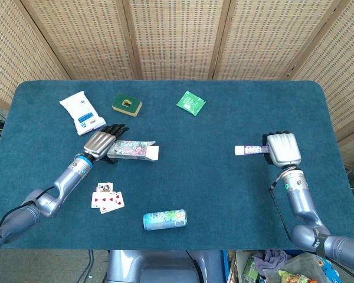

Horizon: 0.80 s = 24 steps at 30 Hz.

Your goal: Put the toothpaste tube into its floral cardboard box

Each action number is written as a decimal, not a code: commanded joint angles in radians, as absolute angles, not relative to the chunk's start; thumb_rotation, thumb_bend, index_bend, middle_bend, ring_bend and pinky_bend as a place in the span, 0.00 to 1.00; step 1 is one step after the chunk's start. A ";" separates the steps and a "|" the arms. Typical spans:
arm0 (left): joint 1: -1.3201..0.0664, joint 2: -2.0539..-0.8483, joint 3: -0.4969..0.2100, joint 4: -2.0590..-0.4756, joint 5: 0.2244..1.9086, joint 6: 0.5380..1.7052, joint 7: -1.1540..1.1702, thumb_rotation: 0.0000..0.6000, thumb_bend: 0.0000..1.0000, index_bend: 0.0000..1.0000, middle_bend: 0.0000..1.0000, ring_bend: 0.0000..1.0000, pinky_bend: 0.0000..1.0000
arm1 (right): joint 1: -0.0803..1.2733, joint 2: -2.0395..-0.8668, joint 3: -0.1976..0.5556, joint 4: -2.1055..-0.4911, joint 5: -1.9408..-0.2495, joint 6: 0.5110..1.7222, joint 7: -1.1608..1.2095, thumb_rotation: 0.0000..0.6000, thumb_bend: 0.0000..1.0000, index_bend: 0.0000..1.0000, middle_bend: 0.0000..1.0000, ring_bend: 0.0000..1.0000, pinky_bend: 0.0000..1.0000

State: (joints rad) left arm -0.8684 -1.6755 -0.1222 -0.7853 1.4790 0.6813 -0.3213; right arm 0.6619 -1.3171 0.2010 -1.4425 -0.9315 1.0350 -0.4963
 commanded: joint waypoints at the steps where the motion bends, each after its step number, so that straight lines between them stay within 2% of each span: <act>1: -0.894 -1.698 -0.136 -0.768 1.453 0.642 -0.309 1.00 0.22 0.06 0.05 0.05 0.16 | 0.661 -1.315 0.199 -1.441 -0.931 1.033 -0.496 1.00 0.54 0.57 0.59 0.43 0.36; 6: -0.930 -1.724 -0.151 -0.758 1.414 0.582 -0.268 1.00 0.22 0.15 0.14 0.16 0.25 | 0.656 -1.313 0.196 -1.430 -0.930 1.028 -0.485 1.00 0.55 0.57 0.59 0.43 0.36; 10: -0.934 -1.739 -0.156 -0.757 1.395 0.594 -0.235 1.00 0.22 0.32 0.35 0.33 0.38 | 0.651 -1.310 0.194 -1.425 -0.938 1.028 -0.473 1.00 0.55 0.57 0.59 0.43 0.36; 13: -0.935 -1.741 -0.156 -0.756 1.389 0.598 -0.218 1.00 0.22 0.43 0.44 0.40 0.46 | 0.648 -1.307 0.192 -1.425 -0.944 1.031 -0.468 1.00 0.55 0.57 0.59 0.43 0.36; 17: -0.933 -1.737 -0.158 -0.771 1.379 0.610 -0.202 1.00 0.22 0.50 0.49 0.45 0.49 | 0.640 -1.300 0.188 -1.429 -0.960 1.037 -0.454 1.00 0.55 0.57 0.59 0.43 0.36; 24: -0.936 -1.685 -0.164 -0.865 1.414 0.698 -0.215 1.00 0.23 0.50 0.49 0.46 0.49 | 0.619 -1.272 0.173 -1.467 -1.010 1.074 -0.451 1.00 0.55 0.58 0.59 0.43 0.36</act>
